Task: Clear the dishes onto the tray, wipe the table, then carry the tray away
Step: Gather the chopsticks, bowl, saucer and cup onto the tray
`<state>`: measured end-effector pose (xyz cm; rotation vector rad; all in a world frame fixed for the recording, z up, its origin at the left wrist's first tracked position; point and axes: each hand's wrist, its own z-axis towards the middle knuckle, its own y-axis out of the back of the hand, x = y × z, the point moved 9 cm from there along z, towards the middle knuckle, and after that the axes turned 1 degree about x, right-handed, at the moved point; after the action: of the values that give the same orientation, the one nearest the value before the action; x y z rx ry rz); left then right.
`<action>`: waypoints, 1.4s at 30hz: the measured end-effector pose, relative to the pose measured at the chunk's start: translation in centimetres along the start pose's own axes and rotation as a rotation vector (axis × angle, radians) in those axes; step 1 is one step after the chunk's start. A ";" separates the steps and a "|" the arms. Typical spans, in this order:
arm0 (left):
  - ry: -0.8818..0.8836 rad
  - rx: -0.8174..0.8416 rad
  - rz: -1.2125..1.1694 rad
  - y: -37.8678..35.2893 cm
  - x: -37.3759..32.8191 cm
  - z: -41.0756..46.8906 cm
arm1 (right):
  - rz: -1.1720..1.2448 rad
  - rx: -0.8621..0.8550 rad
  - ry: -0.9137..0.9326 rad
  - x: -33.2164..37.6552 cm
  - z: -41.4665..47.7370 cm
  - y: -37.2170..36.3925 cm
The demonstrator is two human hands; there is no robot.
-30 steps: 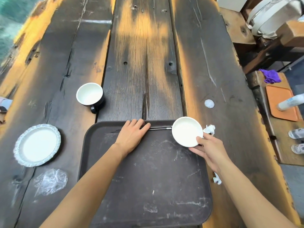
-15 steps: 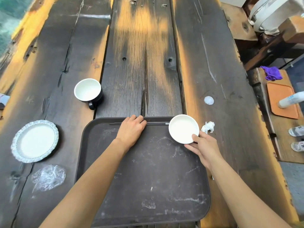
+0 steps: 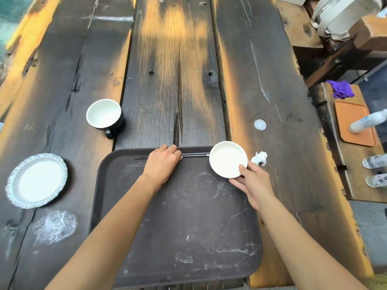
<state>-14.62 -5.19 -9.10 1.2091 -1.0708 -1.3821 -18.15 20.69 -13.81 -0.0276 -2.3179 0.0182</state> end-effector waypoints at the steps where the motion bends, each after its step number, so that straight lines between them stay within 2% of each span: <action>1: 0.005 0.007 0.002 -0.1 0.0 0.0 | -0.005 -0.003 0.001 0.0 0.0 0.0; 6: 0.059 0.083 0.005 -0.5 0.3 -0.3 | -0.100 -0.037 0.026 0.3 -0.1 0.1; 9: 0.073 0.095 0.008 -0.8 0.6 -0.5 | -0.247 -0.110 0.115 1.2 -0.5 0.6; 13: 0.104 0.119 0.054 -0.9 1.3 -0.9 | -0.639 -0.248 0.405 4.3 -2.1 0.2; 17: 0.161 -0.001 -0.019 1.5 3.4 -2.3 | -0.799 -0.225 0.692 6.7 -4.2 -3.5; 20: 0.265 -0.045 -0.083 2.9 6.6 -4.5 | -0.883 -0.147 0.803 7.0 -5.3 -7.6; 25: 0.493 -0.064 -0.233 5.1 13.9 -10.2 | -0.893 0.070 0.655 5.0 -5.2 -15.0; 33: 0.834 0.068 -0.218 6.4 27.6 -22.2 | -0.937 0.253 0.521 1.1 -5.2 -27.9; 37: 1.026 0.095 -0.271 6.0 32.9 -27.0 | -0.833 0.289 0.388 -0.7 -4.4 -32.6; 42: 1.290 0.029 -0.555 3.5 36.8 -31.1 | -0.541 0.344 0.160 -3.5 -3.6 -37.1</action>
<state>15.41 -42.65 -14.40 2.0370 0.1756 -0.6273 -13.71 -16.49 -13.11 0.7412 -2.0657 0.1347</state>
